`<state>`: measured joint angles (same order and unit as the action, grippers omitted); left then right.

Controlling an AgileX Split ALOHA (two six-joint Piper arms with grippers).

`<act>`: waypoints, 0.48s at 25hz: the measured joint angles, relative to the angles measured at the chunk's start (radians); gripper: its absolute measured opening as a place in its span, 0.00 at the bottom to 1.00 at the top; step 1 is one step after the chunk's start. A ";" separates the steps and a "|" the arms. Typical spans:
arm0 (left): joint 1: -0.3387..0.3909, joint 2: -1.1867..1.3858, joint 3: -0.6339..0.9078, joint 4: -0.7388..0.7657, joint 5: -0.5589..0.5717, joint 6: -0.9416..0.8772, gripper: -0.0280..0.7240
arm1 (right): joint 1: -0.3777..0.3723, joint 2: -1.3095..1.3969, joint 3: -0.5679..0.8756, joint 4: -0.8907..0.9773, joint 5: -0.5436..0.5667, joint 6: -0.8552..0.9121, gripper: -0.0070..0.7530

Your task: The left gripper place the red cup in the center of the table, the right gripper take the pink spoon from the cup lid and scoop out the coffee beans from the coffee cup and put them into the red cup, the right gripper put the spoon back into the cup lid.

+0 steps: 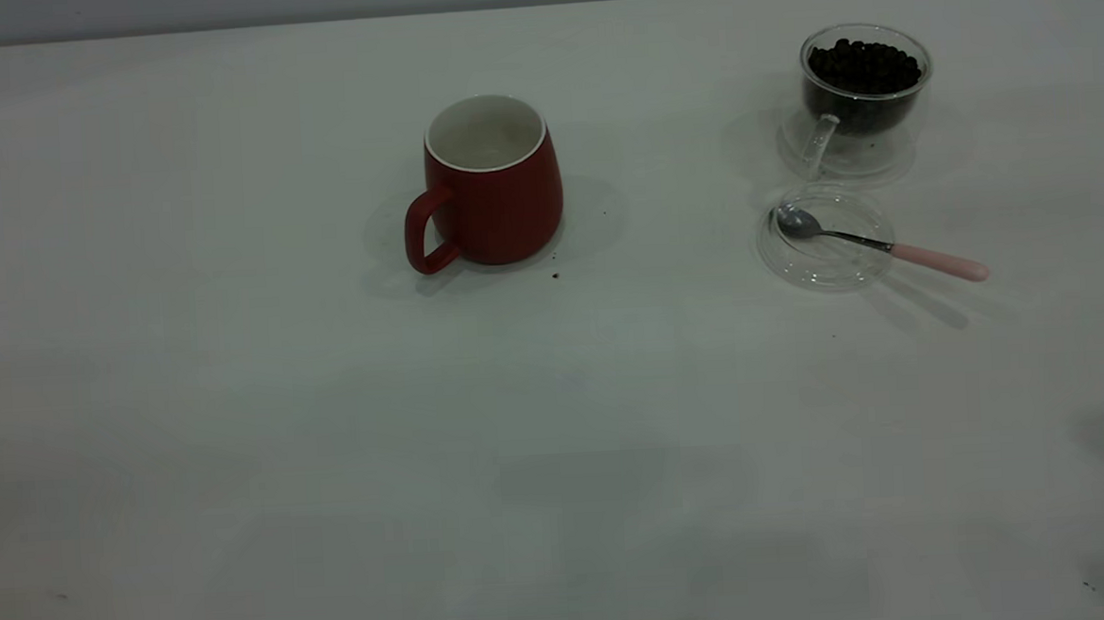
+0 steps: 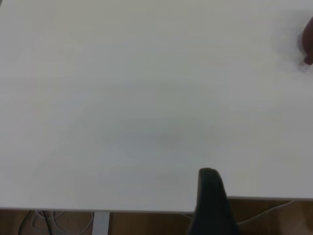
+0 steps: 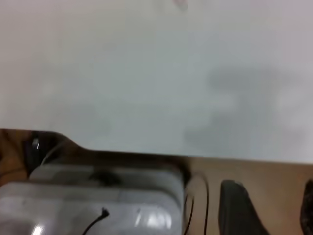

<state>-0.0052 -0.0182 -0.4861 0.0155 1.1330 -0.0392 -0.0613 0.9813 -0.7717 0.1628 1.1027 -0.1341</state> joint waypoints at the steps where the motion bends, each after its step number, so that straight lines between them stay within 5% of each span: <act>1: 0.000 0.000 0.000 0.000 0.000 0.000 0.79 | 0.001 -0.052 0.000 -0.004 0.017 -0.002 0.47; 6: 0.000 0.000 0.000 0.000 0.000 0.000 0.79 | 0.001 -0.244 0.003 -0.036 0.125 -0.015 0.47; 12: 0.000 0.000 0.000 0.000 0.000 0.000 0.79 | 0.005 -0.514 0.006 -0.057 0.133 -0.024 0.47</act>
<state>-0.0052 -0.0182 -0.4861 0.0155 1.1330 -0.0392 -0.0566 0.4669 -0.7655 0.1055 1.2355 -0.1582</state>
